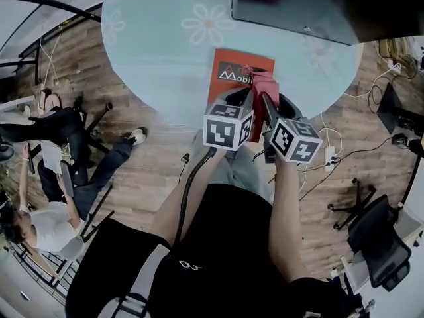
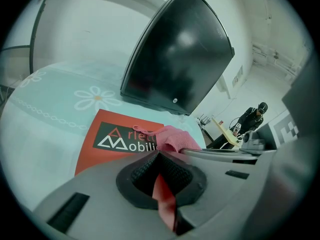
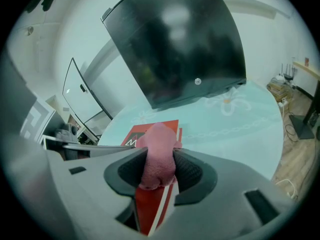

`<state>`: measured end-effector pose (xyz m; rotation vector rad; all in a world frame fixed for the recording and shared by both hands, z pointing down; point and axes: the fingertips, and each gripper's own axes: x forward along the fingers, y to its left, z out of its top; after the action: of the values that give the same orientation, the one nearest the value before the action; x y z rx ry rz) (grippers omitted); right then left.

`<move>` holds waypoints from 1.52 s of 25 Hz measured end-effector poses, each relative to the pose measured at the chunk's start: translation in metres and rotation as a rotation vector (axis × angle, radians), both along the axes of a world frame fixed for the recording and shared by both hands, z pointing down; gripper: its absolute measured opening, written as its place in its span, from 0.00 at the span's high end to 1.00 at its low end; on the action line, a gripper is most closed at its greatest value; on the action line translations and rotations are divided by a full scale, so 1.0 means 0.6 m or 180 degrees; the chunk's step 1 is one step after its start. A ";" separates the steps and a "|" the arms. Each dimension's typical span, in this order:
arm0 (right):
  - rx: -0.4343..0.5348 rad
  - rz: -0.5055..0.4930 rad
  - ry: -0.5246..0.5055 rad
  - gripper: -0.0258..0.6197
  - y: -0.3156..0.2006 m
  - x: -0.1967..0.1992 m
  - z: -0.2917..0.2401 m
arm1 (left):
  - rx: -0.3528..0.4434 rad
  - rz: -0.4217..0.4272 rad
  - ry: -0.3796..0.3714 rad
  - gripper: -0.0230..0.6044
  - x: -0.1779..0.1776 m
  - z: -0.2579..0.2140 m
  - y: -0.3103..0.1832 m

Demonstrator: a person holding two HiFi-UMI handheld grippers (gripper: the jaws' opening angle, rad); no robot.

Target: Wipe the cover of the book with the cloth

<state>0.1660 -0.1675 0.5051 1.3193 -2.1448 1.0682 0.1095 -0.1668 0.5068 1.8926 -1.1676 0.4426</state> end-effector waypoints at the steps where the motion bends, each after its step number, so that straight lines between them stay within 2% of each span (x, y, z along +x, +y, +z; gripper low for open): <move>1: -0.0001 0.0017 0.0002 0.71 0.003 0.005 0.002 | -0.0001 0.0001 0.0006 0.94 0.002 -0.001 0.004; 9: -0.0002 0.0035 0.0079 0.72 0.015 0.028 -0.005 | 0.0089 -0.0061 0.0001 0.94 0.006 -0.019 0.015; 15: 0.0190 -0.0083 0.0039 0.72 0.011 0.021 -0.037 | 0.0178 -0.0176 0.0001 0.94 -0.002 -0.030 0.031; 21: 0.0291 -0.0329 -0.0099 0.72 0.008 -0.031 -0.059 | 0.0240 -0.0384 -0.0084 0.94 -0.044 -0.042 0.040; 29: 0.0152 -0.0708 -0.0280 0.72 0.041 -0.133 -0.039 | 0.0076 -0.0706 -0.0242 0.94 -0.133 -0.021 0.091; 38: 0.0083 -0.0735 -0.0430 0.72 0.059 -0.210 -0.038 | 0.0021 -0.0691 -0.0283 0.94 -0.186 -0.012 0.108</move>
<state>0.0398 -0.1318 0.4823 1.0044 -2.3490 1.0636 -0.0020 -0.1021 0.4998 1.7425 -1.4172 0.4063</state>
